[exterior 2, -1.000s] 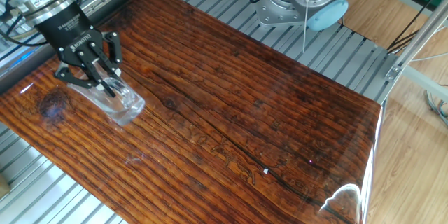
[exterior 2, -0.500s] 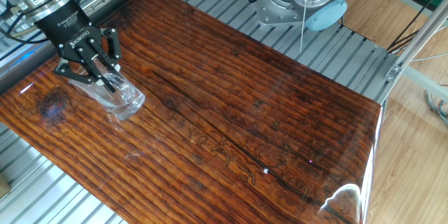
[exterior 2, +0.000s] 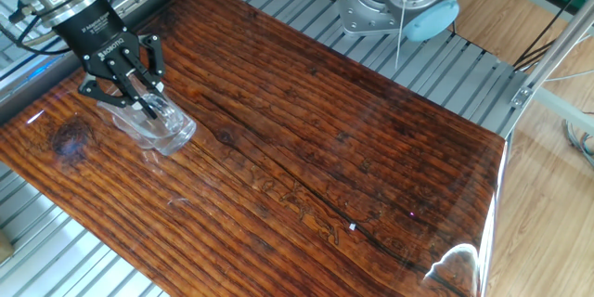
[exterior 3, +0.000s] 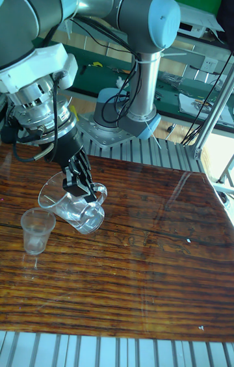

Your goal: Pour the water from one cup into another empty cup

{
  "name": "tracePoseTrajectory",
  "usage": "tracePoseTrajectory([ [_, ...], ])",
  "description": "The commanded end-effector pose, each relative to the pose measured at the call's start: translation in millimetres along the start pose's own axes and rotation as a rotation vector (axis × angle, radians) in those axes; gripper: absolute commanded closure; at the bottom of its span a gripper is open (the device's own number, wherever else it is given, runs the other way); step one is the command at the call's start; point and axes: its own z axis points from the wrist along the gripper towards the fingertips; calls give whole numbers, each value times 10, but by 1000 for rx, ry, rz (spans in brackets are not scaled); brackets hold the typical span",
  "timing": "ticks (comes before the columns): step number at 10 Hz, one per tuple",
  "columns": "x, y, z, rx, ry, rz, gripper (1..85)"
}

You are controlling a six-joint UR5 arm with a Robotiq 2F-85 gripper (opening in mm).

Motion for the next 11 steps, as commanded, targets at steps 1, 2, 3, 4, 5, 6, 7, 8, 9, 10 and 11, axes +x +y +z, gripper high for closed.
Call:
tracePoseTrajectory([
  [1, -52, 3, 2, 6, -41, 10, 840],
  [2, -72, 5, 17, 9, -59, 14, 840],
  [3, -128, 3, 63, 12, -98, 17, 840],
  [4, -126, 1, 105, 13, -110, 17, 840],
  [5, -85, -17, 137, 17, -110, 9, 840],
  [6, -67, -43, 170, 18, -128, -1, 840],
  [7, -86, -19, 177, 6, -157, -7, 840],
  [8, -84, 14, 166, -4, -161, -9, 840],
  [9, -88, 1, 167, -1, -165, -11, 840],
  [10, -145, -17, 164, 5, -186, -9, 840],
  [11, -169, -38, 162, 8, -200, -9, 840],
])
